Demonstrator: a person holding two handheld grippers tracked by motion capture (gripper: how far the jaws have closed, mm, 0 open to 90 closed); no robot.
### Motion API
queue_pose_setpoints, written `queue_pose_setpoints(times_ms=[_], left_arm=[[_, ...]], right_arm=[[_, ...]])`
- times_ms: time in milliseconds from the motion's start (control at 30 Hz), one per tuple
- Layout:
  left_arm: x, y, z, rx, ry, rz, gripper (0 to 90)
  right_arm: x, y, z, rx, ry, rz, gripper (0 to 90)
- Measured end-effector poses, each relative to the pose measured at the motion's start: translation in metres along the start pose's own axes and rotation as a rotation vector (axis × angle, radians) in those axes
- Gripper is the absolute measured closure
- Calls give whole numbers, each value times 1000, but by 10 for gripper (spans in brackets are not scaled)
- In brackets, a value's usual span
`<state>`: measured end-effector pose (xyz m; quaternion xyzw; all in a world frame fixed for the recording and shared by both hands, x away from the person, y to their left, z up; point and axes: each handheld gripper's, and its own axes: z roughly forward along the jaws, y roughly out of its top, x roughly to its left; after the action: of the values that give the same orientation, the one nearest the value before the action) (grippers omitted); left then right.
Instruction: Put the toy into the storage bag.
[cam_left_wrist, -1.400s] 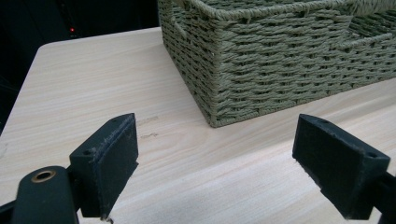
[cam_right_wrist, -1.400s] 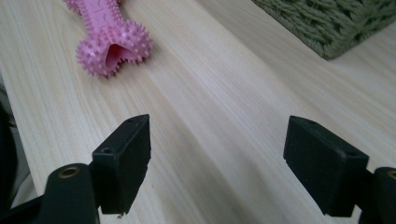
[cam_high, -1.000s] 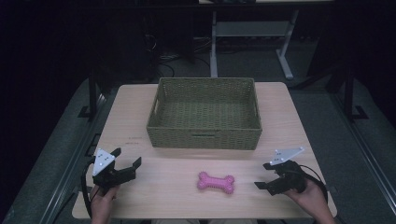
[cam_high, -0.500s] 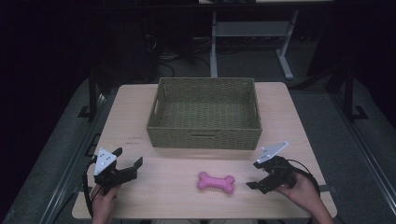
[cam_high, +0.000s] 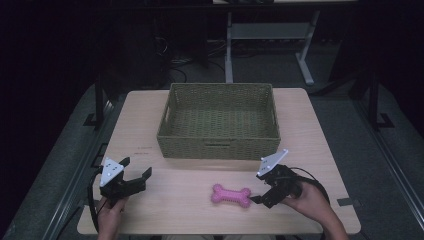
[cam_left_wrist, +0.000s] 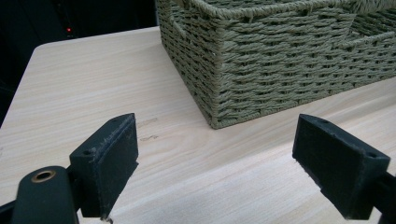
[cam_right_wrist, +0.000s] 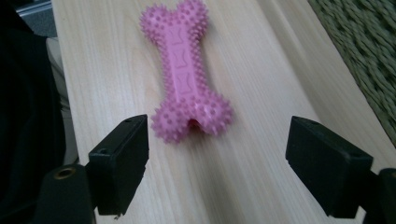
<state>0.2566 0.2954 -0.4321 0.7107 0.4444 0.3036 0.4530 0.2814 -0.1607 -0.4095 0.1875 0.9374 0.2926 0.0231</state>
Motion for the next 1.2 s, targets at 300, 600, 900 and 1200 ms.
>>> queue_pose_setpoints(times_ms=[300, 600, 900, 1200], left_arm=[[-1, 0, 0, 2, -1, 5, 138], [0, 0, -1, -1, -1, 2, 138], [1, 0, -2, -4, 2, -5, 138], [1, 0, -2, -1, -1, -9, 138]], right_arm=[[5, 18, 15, 41, 34, -58, 222], [11, 38, 30, 78, 64, -116, 254], [14, 46, 45, 126, 81, -139, 300], [19, 58, 62, 167, 96, -187, 375]])
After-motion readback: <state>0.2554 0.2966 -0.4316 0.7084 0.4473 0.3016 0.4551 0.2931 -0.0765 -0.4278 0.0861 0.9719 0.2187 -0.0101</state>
